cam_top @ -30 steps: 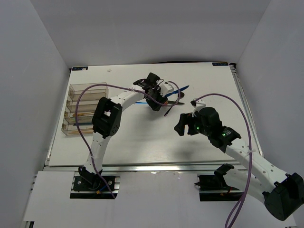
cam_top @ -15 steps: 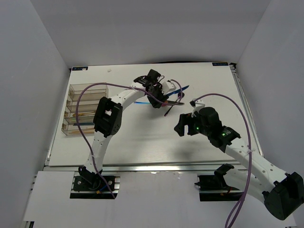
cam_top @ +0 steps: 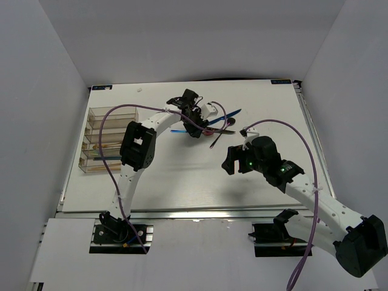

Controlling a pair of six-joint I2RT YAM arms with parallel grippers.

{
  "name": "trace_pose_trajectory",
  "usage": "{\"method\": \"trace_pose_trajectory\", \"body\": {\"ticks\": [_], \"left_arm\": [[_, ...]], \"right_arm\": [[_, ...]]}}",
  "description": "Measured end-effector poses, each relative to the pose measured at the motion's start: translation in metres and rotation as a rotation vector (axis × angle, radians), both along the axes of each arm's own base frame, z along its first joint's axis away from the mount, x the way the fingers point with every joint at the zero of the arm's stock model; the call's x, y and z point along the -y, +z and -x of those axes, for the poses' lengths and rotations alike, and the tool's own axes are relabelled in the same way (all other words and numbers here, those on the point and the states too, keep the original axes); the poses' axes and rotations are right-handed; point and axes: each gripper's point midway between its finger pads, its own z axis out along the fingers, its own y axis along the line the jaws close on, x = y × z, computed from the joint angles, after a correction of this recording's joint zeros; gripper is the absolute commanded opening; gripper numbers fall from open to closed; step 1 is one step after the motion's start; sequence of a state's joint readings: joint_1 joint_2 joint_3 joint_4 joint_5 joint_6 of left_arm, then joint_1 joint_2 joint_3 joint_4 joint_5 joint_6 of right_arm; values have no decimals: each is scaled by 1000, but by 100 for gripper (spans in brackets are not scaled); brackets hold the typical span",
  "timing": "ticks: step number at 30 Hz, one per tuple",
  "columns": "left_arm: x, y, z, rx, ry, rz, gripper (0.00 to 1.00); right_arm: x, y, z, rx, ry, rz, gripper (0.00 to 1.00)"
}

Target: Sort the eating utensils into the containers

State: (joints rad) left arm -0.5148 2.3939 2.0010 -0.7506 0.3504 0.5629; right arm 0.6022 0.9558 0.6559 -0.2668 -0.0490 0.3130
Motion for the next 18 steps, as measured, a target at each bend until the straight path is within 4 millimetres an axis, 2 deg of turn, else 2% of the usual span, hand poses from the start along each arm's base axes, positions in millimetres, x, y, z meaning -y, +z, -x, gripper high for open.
{"method": "trace_pose_trajectory", "body": {"ticks": [5,7,9,10,11,14,18], "left_arm": [[3,-1,-2,1,10,8,51],[3,-1,-2,14,17,4,43],[4,-3,-1,32,31,-1,41],[5,-2,0,42,38,-1,33],[5,-3,5,43,47,1,28],[9,-3,23,51,64,5,23],[14,-3,52,61,82,21,8]], "right_arm": [[-1,0,1,0,8,-1,88],[-1,1,1,0,11,-4,88],[-2,2,2,3,14,-9,88],[-2,4,2,9,15,-14,88],[-2,7,3,16,17,-20,88],[-2,17,4,45,19,-42,88],[-1,28,6,77,22,-66,88]]}}
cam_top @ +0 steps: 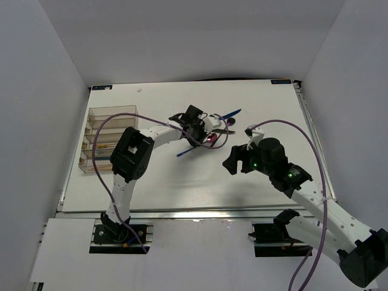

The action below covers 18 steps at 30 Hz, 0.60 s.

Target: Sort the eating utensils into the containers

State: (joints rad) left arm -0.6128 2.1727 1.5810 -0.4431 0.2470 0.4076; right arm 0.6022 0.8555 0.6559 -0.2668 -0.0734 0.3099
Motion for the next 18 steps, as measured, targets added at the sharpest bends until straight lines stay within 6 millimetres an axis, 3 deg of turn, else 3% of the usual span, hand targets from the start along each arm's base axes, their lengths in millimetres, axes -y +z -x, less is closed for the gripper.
{"method": "trace_pose_trajectory", "body": {"ticks": [1,4,9,13,18], "left_arm": [[0,0,7,0,1,1,0],[-4,1,27,-3,20,-11,0],[-16,4,41,-6,106,-60,0],[-34,20,29,40,243,-83,0],[-57,64,3,113,448,-4,0]], "right_arm": [[0,2,0,6,1,-4,88],[1,7,2,22,1,-15,88],[3,9,5,34,0,-24,88],[5,12,7,43,0,-31,88],[6,14,9,49,-1,-34,88]]}}
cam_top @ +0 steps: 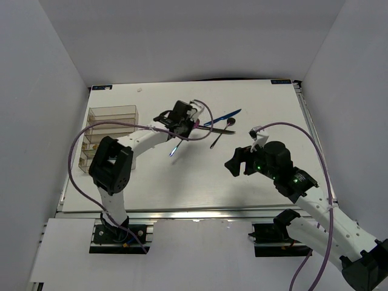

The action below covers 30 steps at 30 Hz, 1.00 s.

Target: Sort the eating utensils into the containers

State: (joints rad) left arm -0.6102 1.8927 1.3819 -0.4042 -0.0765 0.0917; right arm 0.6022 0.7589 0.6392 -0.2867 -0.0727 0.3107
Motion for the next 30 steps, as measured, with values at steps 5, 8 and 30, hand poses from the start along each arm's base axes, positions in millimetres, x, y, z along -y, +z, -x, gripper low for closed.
{"method": "trace_pose_trajectory", "body": {"ticks": [5,8,30], "left_arm": [[-50,48,-39,63,276,188,0],[-108,71,-73,108,511,325,0],[-341,74,-86,434,1627,1032,0]], "right_arm": [[1,-1,0,-1,-5,4,89],[1,-1,0,-2,-6,4,89],[-1,-27,5,-68,7,22,89]]}}
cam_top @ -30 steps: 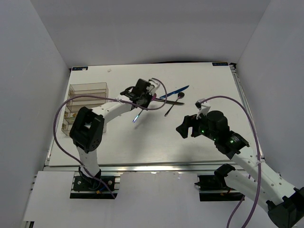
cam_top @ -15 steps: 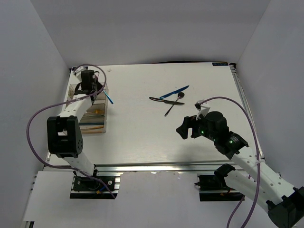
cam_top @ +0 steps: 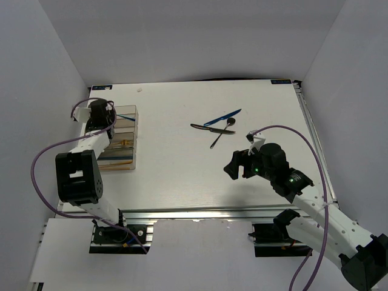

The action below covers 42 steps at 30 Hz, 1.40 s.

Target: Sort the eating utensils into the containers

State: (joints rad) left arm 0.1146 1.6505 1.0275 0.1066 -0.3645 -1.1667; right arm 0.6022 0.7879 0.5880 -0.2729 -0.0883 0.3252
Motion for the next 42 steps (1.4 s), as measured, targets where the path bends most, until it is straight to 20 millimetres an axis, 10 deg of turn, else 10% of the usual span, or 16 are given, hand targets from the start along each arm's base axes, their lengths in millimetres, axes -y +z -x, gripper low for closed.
{"method": "trace_pose_trajectory", "body": {"ticks": [14,28,31,38,42], "left_arm": [[-29,-34,17,16,151,43,3],[-16,-56,6,40,76,134,70],[-11,-41,7,69,44,132,98],[12,56,4,124,-141,-58,98],[71,123,-8,120,-335,-262,98]], "right_arm": [[-4,-8,0,-29,18,7,89],[-5,-8,-3,-38,11,17,89],[0,-7,-11,-33,-40,32,89],[22,-8,-56,-101,-360,124,89],[20,-11,-80,-140,-469,143,89]]}}
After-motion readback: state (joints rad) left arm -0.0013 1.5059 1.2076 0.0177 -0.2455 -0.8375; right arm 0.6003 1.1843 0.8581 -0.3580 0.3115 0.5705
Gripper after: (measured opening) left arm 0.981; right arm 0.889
